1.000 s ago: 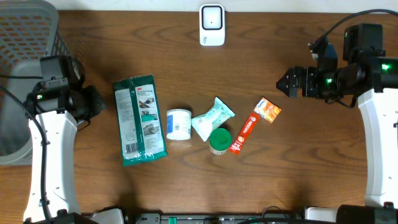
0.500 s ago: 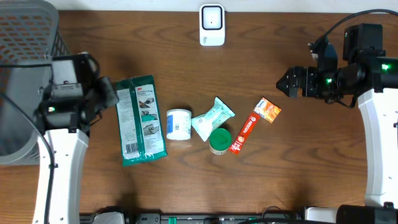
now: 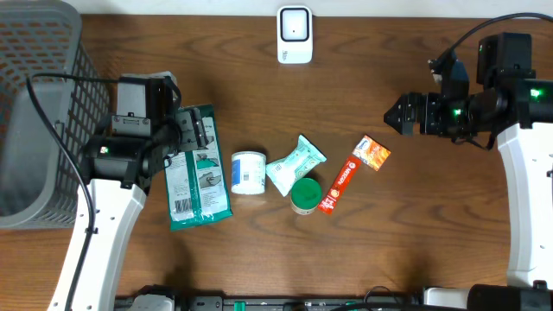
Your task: Scan the item barcode
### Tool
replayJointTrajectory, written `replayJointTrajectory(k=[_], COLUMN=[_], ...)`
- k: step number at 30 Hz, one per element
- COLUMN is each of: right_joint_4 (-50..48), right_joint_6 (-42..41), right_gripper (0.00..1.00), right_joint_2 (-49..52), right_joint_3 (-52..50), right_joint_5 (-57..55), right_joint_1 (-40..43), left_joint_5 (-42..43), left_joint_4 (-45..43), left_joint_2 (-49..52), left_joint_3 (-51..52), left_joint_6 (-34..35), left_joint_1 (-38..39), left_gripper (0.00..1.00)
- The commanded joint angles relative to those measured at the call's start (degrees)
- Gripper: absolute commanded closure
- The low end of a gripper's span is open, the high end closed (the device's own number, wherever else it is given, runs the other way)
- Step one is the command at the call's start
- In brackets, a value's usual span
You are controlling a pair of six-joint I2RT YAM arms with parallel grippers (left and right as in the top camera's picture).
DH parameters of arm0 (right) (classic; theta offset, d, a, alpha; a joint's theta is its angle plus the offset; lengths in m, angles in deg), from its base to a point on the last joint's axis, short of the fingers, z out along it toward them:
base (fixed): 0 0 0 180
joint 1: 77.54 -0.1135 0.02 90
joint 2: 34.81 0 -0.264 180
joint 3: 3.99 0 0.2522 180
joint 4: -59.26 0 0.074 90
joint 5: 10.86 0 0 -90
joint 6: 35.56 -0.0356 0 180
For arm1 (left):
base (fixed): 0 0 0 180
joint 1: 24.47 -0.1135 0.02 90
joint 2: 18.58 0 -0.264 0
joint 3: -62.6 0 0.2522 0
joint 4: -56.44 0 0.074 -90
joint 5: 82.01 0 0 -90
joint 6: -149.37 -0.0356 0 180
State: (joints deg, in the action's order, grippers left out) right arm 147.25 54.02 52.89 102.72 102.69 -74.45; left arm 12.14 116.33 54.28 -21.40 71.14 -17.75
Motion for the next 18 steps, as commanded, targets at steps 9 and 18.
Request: replayJointTrajectory(k=[9, 18], right_joint_4=[-4.3, 1.4], right_joint_6=[-7.0, -0.7], right_gripper=[0.01, 0.61], right_joint_2=[0.0, 0.0], right_joint_3=[1.0, 1.0], right_joint_5=[0.7, -1.0], right_joint_1=[-0.1, -0.5], left_joint_5=[1.5, 1.5], left_joint_4=[0.0, 0.2], left_joint_2=[0.0, 0.1], left_joint_3=[-1.4, -1.4], left_joint_6=[-0.3, -0.3], left_joint_1=[0.1, 0.1], left_gripper=[0.19, 0.19])
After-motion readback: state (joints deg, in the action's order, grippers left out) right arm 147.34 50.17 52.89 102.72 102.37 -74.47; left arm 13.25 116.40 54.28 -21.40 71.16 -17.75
